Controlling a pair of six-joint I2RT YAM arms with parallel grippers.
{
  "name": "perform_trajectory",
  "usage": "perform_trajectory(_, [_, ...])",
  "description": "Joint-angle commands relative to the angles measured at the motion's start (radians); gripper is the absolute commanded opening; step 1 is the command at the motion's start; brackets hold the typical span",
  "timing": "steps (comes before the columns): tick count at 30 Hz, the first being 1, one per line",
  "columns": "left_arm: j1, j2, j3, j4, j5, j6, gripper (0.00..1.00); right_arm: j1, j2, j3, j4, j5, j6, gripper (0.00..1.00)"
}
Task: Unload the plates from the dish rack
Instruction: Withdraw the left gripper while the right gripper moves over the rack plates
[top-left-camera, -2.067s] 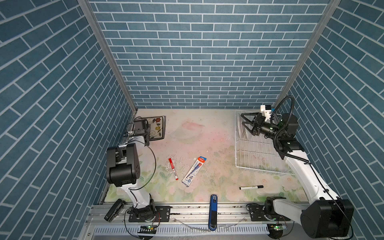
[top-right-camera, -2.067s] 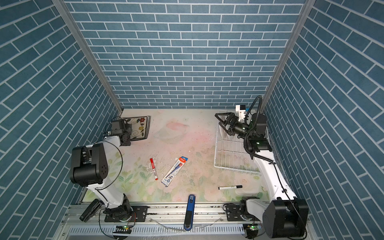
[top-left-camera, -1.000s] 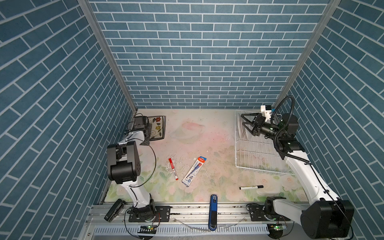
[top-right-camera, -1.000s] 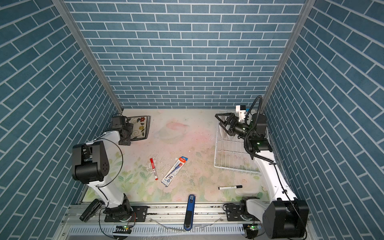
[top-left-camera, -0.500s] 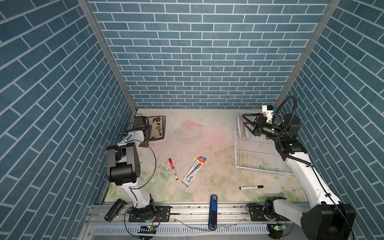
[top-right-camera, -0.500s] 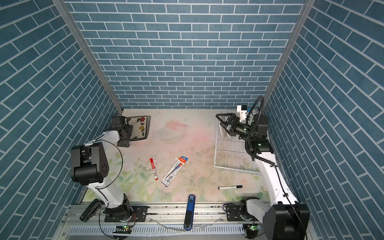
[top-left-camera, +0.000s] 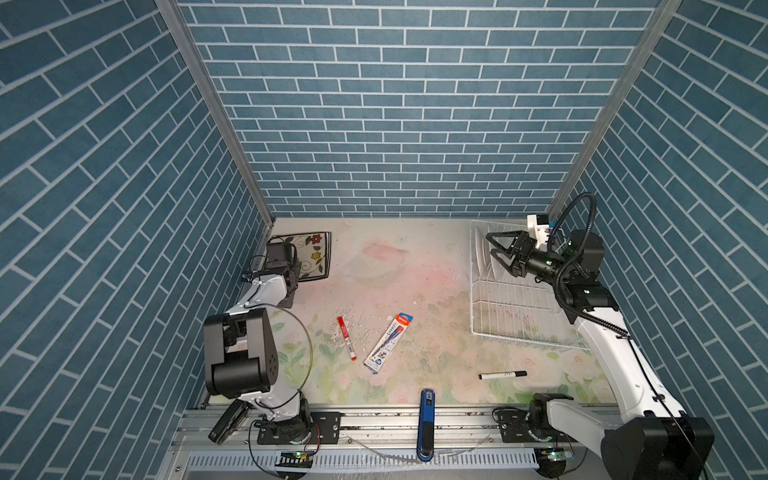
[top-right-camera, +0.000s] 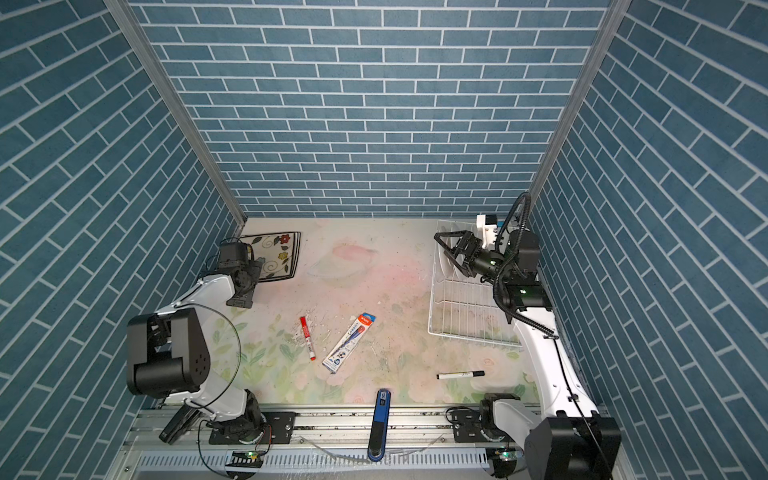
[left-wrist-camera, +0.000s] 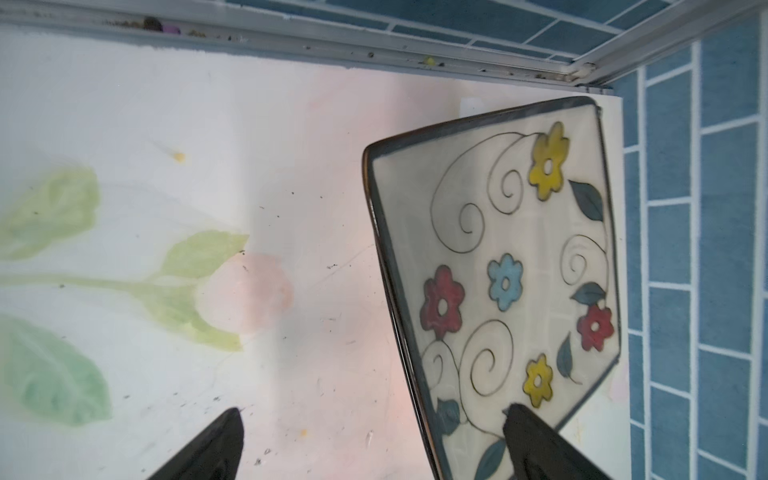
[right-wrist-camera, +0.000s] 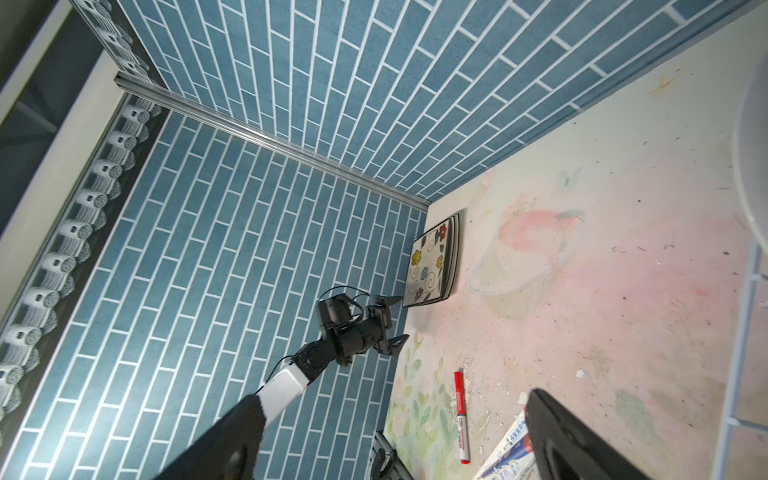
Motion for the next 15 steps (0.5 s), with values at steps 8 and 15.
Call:
perform_trajectory(8, [-0.195,-0.302,-0.122,0.193,-0.082,0.391,1.0,-0.004,-0.081,0.221,-0.645,0.378,-0.439,0.99])
perform_trajectory(15, [-0.353,-0.45,-0.189,0.352,0.004,0.679,1.0,0.003,-0.074,0.272,-0.827,0.673,-0.522,0.99])
